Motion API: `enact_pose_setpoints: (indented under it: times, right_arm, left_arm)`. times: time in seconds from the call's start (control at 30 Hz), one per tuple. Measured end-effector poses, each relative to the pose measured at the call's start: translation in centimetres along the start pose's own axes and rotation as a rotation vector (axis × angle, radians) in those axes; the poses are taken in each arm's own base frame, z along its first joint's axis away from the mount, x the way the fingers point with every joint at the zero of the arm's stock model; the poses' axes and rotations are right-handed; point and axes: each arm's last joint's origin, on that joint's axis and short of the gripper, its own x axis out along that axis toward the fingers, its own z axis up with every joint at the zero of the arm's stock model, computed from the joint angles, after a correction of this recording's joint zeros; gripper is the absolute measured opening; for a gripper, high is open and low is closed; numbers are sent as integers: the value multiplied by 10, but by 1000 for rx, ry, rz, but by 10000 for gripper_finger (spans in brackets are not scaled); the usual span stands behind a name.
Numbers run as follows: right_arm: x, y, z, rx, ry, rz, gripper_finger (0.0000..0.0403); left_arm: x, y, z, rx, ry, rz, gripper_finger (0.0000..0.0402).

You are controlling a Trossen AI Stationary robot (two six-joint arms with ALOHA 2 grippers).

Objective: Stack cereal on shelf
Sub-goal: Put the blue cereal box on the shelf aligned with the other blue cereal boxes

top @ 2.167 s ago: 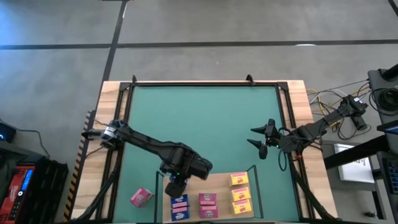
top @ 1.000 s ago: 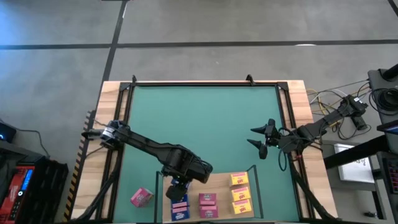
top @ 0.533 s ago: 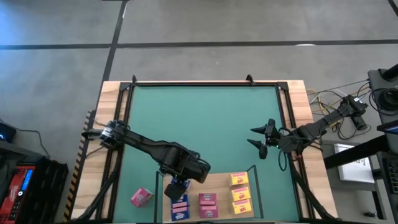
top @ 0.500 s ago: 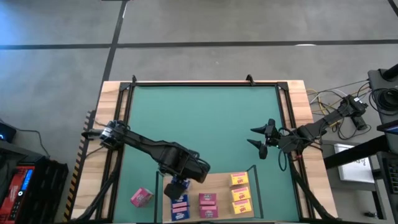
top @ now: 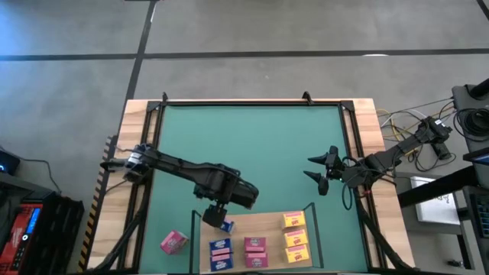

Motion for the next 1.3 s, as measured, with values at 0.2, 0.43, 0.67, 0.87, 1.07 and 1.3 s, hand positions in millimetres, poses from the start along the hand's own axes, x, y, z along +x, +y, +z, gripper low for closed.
enact_pose_setpoints:
  times: [0.2, 0.43, 0.67, 0.87, 1.07, 1.3]
  right_arm:
    - [0, 0, 0, 0, 0, 0, 265]
    - [0, 0, 0, 0, 0, 0, 265]
    - [0, 0, 0, 0, 0, 0, 265]
    - [0, 0, 0, 0, 0, 0, 265]
    - [0, 0, 0, -1, 0, 0, 265]
    - [0, 0, 0, 0, 0, 0, 265]
  left_arm:
    - [8, 1, 1, -11, -29, 7, 275]
    - [9, 6, 1, -6, -29, 62, 275]
    - [10, 12, 1, 8, -33, 95, 275]
    - [12, 15, -2, 15, -17, 122, 275]
    - [12, 15, -7, 17, 32, 138, 275]
    - [12, 15, -7, 16, 32, 144, 275]
